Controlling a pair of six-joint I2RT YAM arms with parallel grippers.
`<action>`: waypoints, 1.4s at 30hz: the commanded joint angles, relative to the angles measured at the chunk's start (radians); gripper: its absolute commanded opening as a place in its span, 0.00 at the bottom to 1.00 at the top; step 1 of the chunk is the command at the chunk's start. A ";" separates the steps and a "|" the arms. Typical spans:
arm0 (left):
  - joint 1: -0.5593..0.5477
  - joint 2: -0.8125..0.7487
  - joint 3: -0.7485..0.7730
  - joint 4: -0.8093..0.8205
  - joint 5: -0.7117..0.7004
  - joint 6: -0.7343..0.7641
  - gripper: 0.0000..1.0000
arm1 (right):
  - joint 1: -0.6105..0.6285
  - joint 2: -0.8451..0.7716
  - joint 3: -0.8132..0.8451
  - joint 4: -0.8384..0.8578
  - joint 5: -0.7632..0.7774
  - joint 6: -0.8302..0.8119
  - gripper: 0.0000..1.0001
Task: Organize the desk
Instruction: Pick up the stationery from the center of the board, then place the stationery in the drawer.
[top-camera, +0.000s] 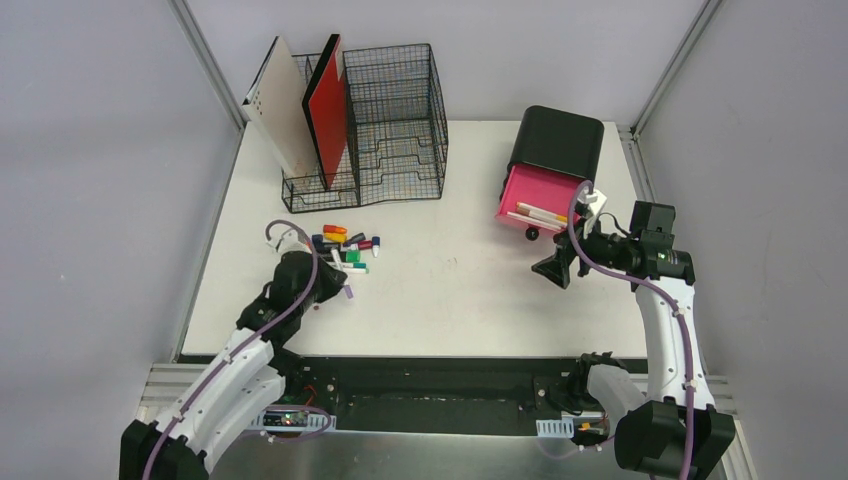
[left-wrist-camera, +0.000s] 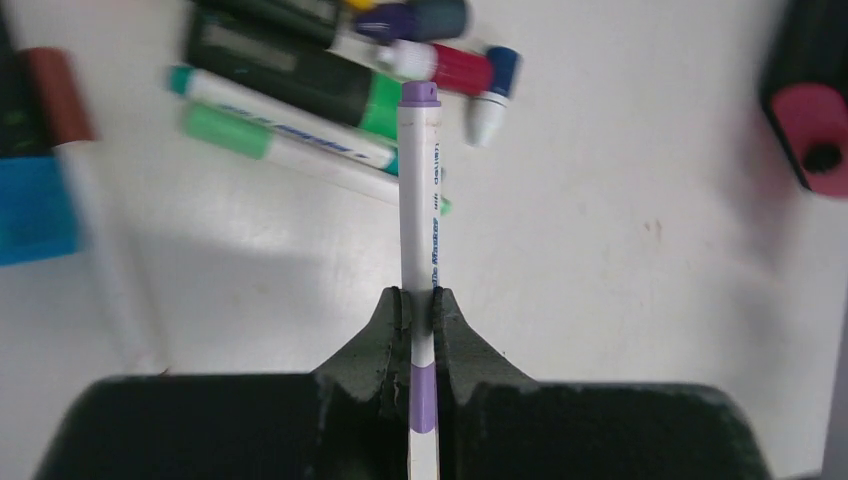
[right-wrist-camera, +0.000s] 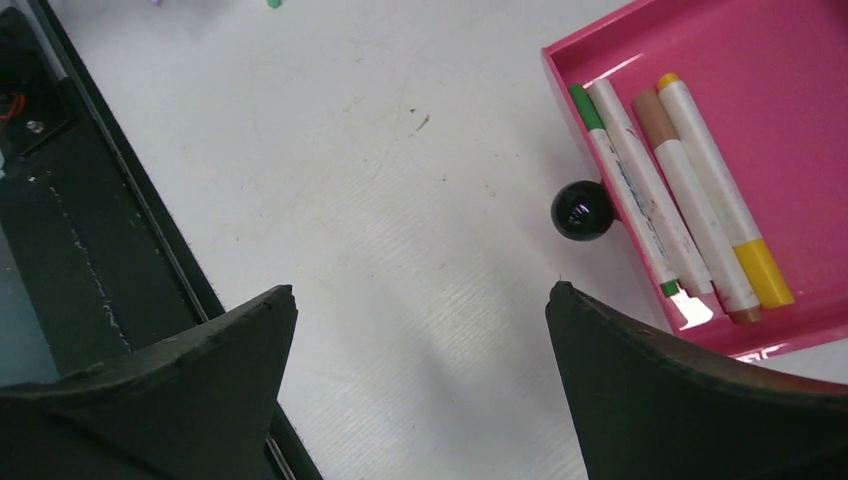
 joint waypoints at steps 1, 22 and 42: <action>-0.006 -0.067 -0.131 0.431 0.338 0.136 0.00 | -0.004 -0.001 0.011 -0.015 -0.143 -0.025 0.99; -0.593 0.398 0.082 1.124 0.262 0.412 0.00 | 0.011 0.078 -0.087 0.004 -0.608 0.010 0.99; -0.837 0.841 0.366 1.305 0.096 0.531 0.00 | 0.071 0.098 -0.105 0.209 -0.555 0.273 0.83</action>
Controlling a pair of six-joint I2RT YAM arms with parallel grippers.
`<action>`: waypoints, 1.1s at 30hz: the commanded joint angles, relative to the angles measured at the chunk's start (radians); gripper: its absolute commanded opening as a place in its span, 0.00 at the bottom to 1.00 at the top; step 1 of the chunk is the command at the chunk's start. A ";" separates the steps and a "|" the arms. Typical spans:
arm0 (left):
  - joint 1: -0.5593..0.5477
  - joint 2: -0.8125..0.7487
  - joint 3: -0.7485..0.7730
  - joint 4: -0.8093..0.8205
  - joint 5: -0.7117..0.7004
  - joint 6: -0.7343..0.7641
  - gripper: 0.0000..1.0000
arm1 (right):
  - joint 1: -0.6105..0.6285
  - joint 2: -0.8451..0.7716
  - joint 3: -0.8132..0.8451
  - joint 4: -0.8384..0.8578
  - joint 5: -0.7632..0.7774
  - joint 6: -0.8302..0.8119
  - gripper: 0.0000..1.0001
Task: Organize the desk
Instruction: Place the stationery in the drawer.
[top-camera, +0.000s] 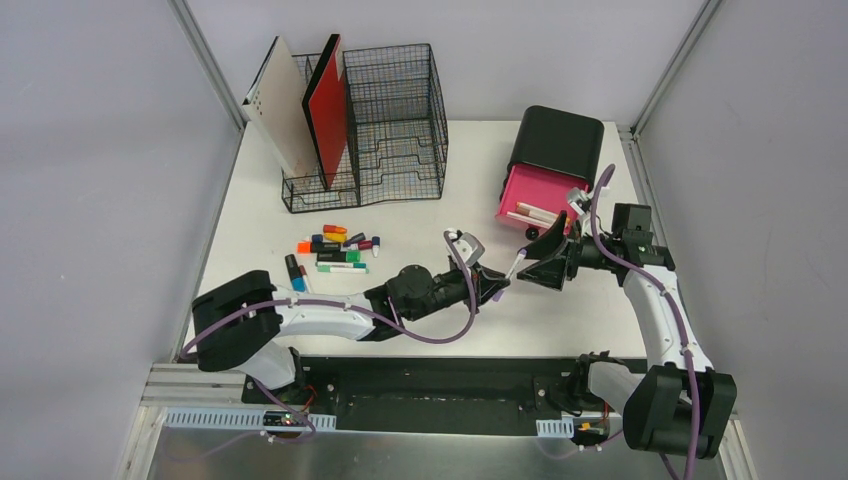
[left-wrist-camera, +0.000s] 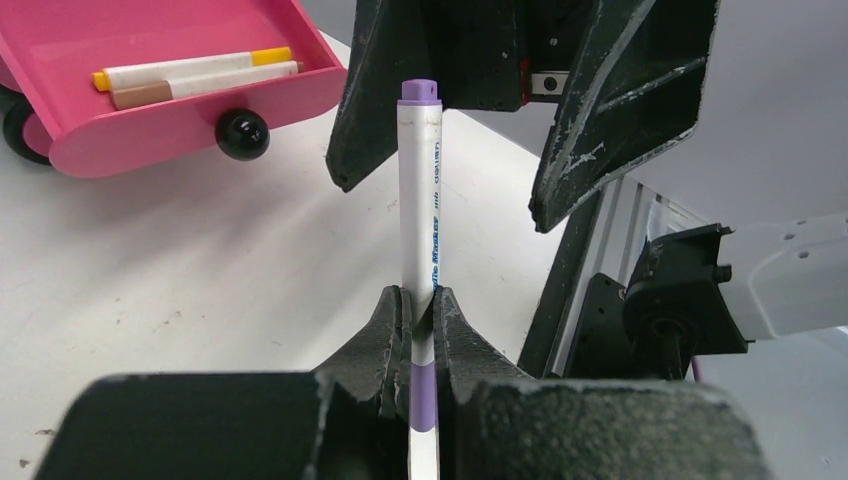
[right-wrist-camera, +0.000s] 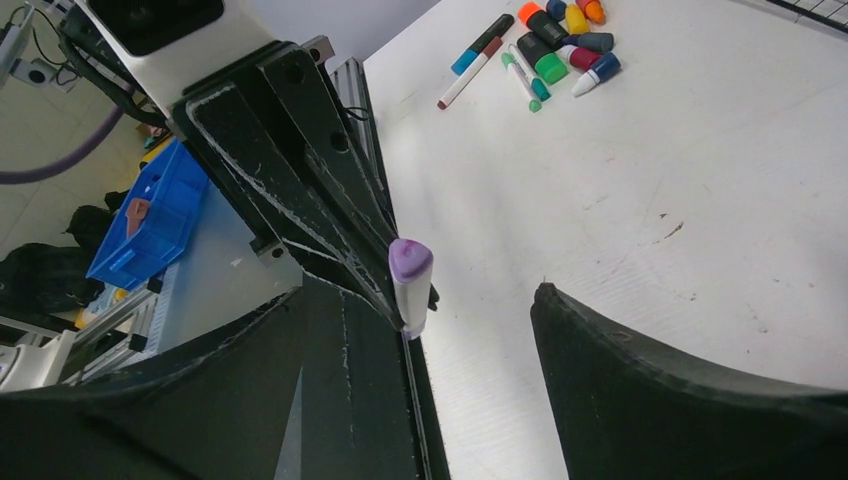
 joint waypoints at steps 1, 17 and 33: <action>-0.020 0.031 0.054 0.108 -0.027 0.019 0.00 | 0.011 -0.012 0.003 0.056 -0.048 0.033 0.81; -0.031 0.055 0.084 0.057 -0.064 -0.020 0.29 | 0.033 -0.018 0.015 0.060 -0.054 0.035 0.00; -0.027 -0.336 -0.096 -0.446 -0.346 0.188 0.99 | 0.031 -0.052 0.110 -0.231 0.149 -0.303 0.00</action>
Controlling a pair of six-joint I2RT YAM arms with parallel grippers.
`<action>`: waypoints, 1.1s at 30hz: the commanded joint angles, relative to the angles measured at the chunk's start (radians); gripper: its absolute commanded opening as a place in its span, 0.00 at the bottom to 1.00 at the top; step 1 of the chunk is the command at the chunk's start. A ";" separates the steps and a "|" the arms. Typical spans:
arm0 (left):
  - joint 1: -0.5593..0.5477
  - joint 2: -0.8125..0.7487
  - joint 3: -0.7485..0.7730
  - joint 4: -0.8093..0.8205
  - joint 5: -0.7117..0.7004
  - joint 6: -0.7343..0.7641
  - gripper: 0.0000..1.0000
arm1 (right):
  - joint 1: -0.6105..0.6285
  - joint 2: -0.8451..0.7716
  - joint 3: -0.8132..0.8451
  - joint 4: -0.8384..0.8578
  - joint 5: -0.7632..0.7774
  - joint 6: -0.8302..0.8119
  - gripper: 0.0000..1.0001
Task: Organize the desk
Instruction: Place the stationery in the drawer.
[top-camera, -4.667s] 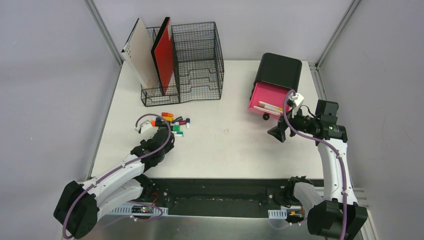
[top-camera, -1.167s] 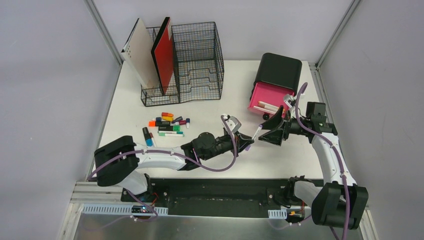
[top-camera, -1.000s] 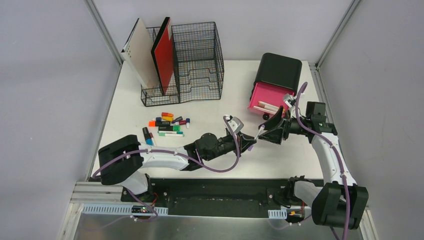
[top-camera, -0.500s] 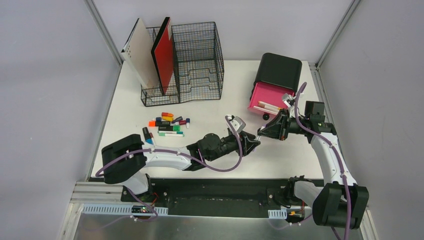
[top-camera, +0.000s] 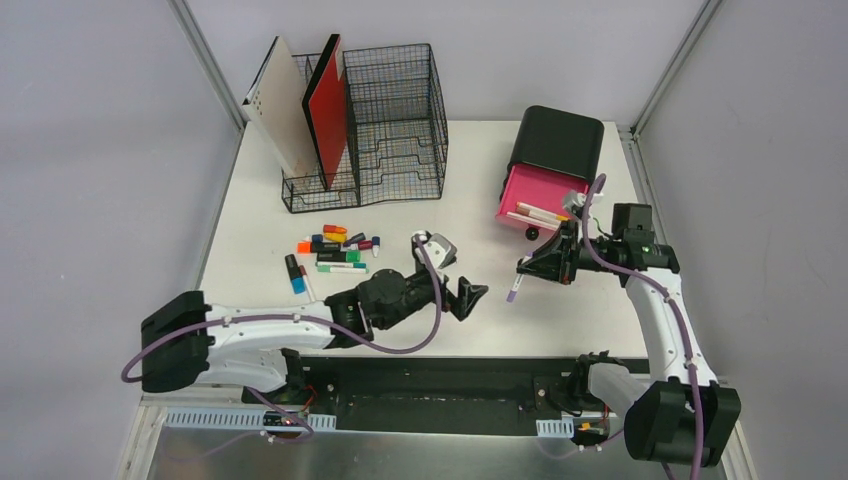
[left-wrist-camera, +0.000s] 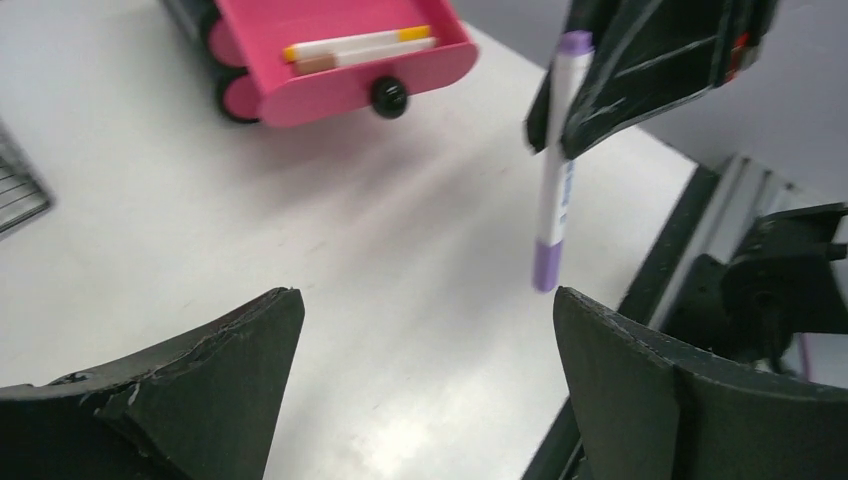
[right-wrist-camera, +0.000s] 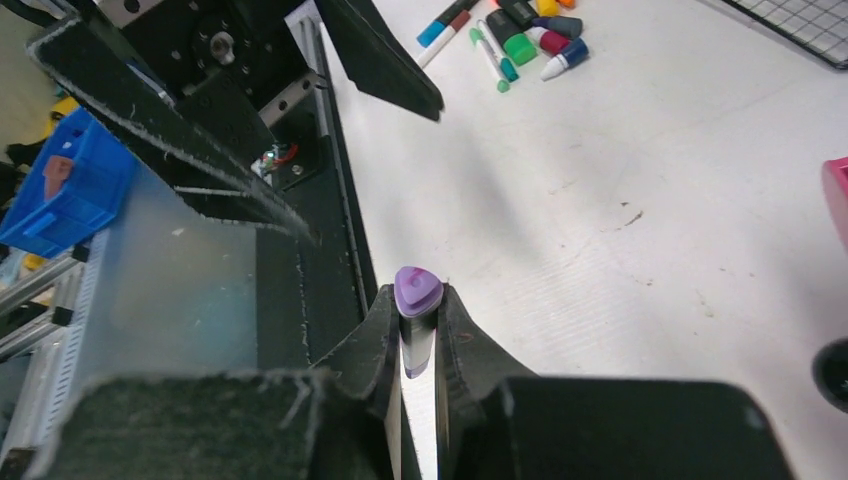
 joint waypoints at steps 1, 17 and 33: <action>-0.001 -0.124 -0.062 -0.208 -0.196 0.093 0.99 | 0.004 -0.013 0.079 -0.134 0.079 -0.186 0.00; 0.019 -0.303 -0.400 0.004 -0.359 0.123 0.98 | -0.027 -0.102 0.153 -0.134 0.312 -0.224 0.00; 0.020 -0.141 -0.280 -0.072 -0.344 0.133 0.88 | 0.044 0.182 0.629 -0.099 0.823 -0.079 0.00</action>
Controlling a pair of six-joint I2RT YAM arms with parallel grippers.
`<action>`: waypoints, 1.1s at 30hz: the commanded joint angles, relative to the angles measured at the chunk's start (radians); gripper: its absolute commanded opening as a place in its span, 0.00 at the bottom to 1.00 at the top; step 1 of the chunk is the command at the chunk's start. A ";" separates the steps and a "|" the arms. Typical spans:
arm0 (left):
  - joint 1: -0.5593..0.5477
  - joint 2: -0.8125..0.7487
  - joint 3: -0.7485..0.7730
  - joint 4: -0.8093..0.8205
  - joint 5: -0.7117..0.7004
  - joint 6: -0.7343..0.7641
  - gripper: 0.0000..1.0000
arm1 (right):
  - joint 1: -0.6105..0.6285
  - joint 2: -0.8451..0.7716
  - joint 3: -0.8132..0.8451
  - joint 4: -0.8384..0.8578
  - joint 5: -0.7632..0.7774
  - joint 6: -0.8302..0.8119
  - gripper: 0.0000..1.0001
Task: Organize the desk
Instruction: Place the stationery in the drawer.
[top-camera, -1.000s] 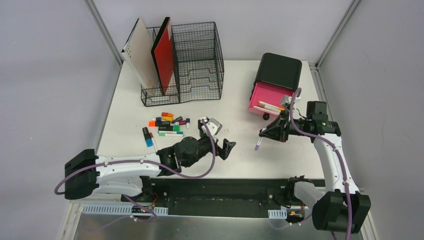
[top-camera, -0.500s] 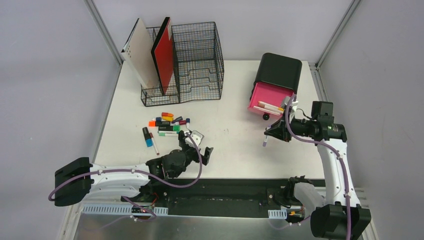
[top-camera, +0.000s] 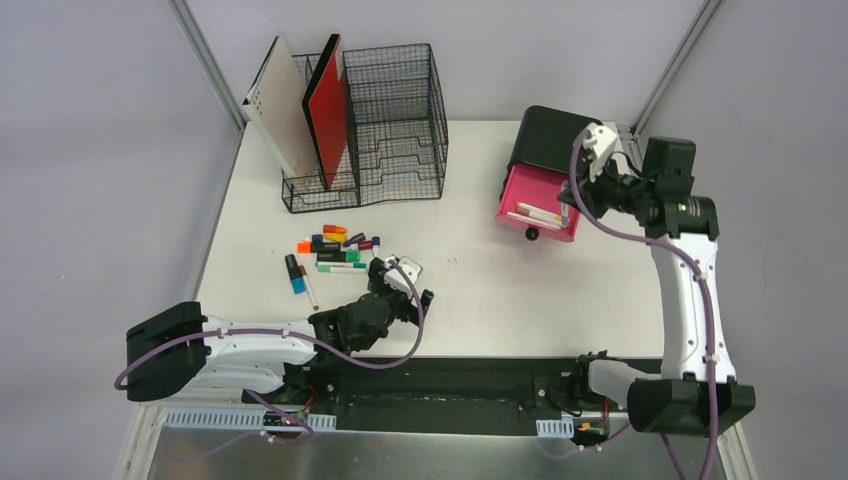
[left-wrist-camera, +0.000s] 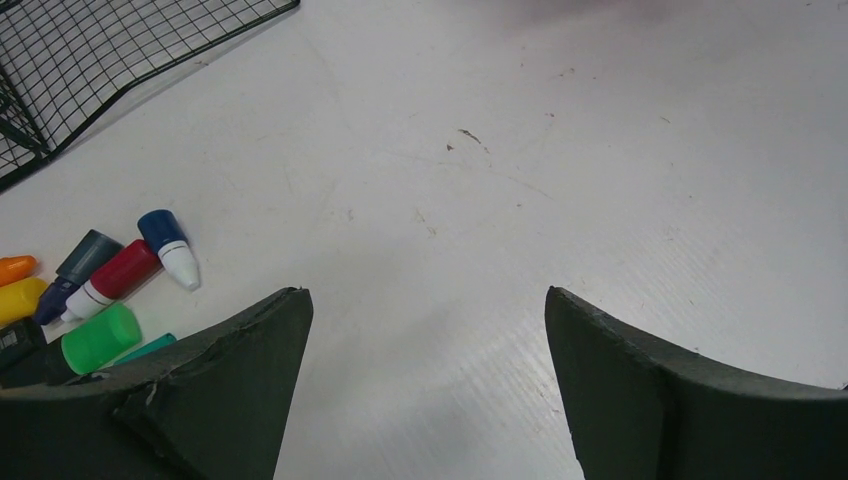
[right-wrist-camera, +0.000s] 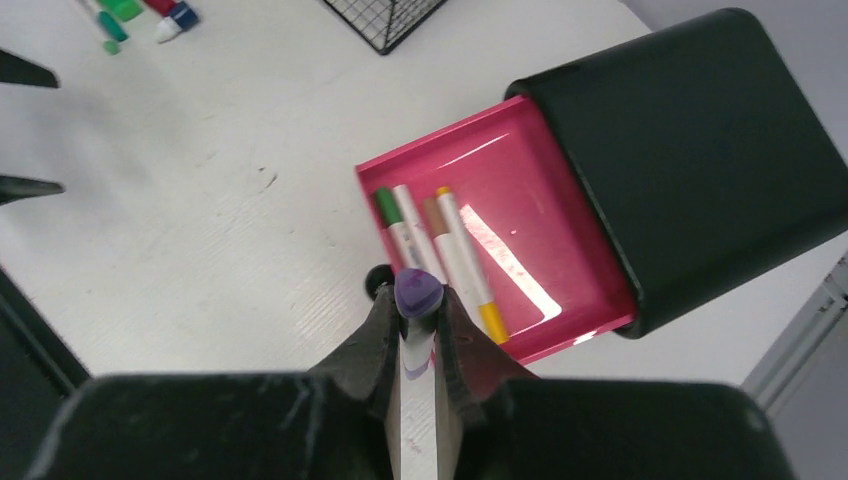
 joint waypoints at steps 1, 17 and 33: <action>0.005 0.015 0.045 -0.005 0.008 0.021 0.88 | 0.051 0.116 0.149 -0.009 0.204 0.037 0.00; 0.004 -0.077 -0.041 0.062 -0.003 0.007 0.87 | 0.229 0.397 0.297 -0.023 0.599 0.062 0.04; 0.004 -0.086 -0.048 0.067 -0.004 0.006 0.86 | 0.230 0.475 0.334 -0.018 0.613 0.170 0.46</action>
